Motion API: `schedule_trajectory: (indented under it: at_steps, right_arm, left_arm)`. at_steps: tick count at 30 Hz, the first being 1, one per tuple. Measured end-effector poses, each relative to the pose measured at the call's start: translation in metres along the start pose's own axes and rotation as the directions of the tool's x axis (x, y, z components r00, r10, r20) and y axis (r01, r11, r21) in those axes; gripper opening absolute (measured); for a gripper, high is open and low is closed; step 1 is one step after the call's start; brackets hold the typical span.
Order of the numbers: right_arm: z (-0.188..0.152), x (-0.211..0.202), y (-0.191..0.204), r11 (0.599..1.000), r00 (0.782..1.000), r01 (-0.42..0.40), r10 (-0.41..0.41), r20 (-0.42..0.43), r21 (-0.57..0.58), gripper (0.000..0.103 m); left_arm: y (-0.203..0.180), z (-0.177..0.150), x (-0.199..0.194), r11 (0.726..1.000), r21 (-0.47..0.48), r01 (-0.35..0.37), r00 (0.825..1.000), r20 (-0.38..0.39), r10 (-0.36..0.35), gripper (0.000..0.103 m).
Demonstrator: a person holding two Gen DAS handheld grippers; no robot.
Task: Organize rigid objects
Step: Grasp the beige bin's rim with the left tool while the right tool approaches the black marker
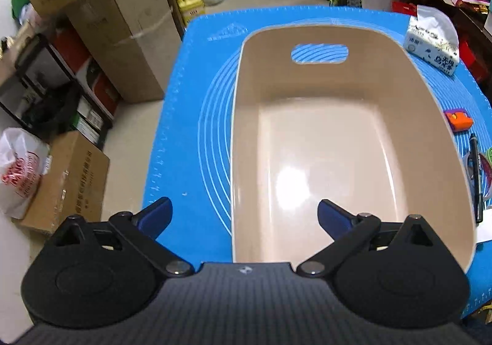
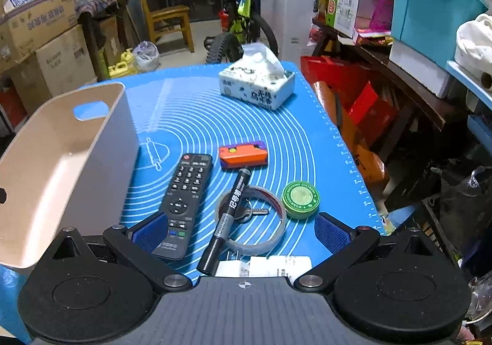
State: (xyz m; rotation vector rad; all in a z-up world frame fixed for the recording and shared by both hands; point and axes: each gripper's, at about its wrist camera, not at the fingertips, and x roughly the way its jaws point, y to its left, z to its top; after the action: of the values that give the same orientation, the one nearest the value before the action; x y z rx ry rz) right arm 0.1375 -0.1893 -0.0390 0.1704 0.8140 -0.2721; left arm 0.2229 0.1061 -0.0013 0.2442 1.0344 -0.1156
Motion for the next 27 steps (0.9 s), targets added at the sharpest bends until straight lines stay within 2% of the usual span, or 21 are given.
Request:
schedule_trajectory:
  at_steps: [1, 5, 9, 12, 14, 17, 19, 21, 26, 27]
  right_arm:
    - [0.0, 0.004, 0.0, 1.0, 1.0, 0.0, 0.0, -0.009, 0.004, 0.101]
    - [0.001, 0.019, 0.005, 1.0, 0.999, -0.016, 0.017, -0.042, 0.02, 0.101]
    - [0.001, 0.029, 0.019, 0.999, 0.999, -0.009, 0.007, -0.044, -0.041, 0.101]
    - [0.002, 0.033, 0.027, 0.997, 0.999, -0.011, 0.007, -0.045, -0.077, 0.101]
    - [0.003, 0.037, 0.031, 0.996, 0.998, -0.025, 0.02, -0.056, -0.09, 0.101]
    - [0.005, 0.045, 0.039, 0.992, 0.998, -0.016, 0.008, -0.065, -0.124, 0.1]
    - [0.006, 0.05, 0.042, 0.991, 0.997, -0.011, 0.001, -0.074, -0.134, 0.098]
    - [0.007, 0.055, 0.042, 0.991, 0.996, -0.017, 0.005, -0.089, -0.132, 0.093]
    - [0.011, 0.062, 0.035, 0.994, 0.994, -0.022, 0.01, -0.11, -0.108, 0.084]
    - [0.012, 0.062, 0.033, 0.995, 0.994, -0.022, 0.011, -0.111, -0.101, 0.082]
  left_arm:
    - [0.002, -0.002, 0.004, 1.0, -0.002, 0.006, 1.0, -0.013, -0.006, 0.085]
    - [0.007, -0.002, 0.017, 1.0, -0.012, 0.024, 0.999, -0.045, -0.024, 0.085]
    - [0.005, -0.004, 0.022, 0.998, -0.032, 0.059, 0.997, -0.042, -0.06, 0.084]
    - [0.003, -0.003, 0.028, 0.998, -0.039, 0.047, 0.997, -0.058, -0.049, 0.072]
    - [0.004, -0.002, 0.029, 0.998, -0.044, 0.041, 0.997, -0.062, -0.044, 0.068]
    - [0.009, -0.001, 0.036, 0.997, -0.068, 0.043, 0.994, -0.095, -0.05, 0.054]
    - [0.01, -0.002, 0.042, 0.997, -0.075, 0.037, 0.991, -0.128, -0.046, 0.037]
    - [0.011, -0.003, 0.045, 0.997, -0.072, 0.024, 0.99, -0.14, -0.034, 0.025]
    - [0.01, -0.004, 0.042, 0.998, -0.059, 0.034, 0.991, -0.129, -0.041, 0.015]
    - [0.011, -0.005, 0.041, 0.997, -0.062, 0.045, 0.991, -0.124, -0.053, 0.007]
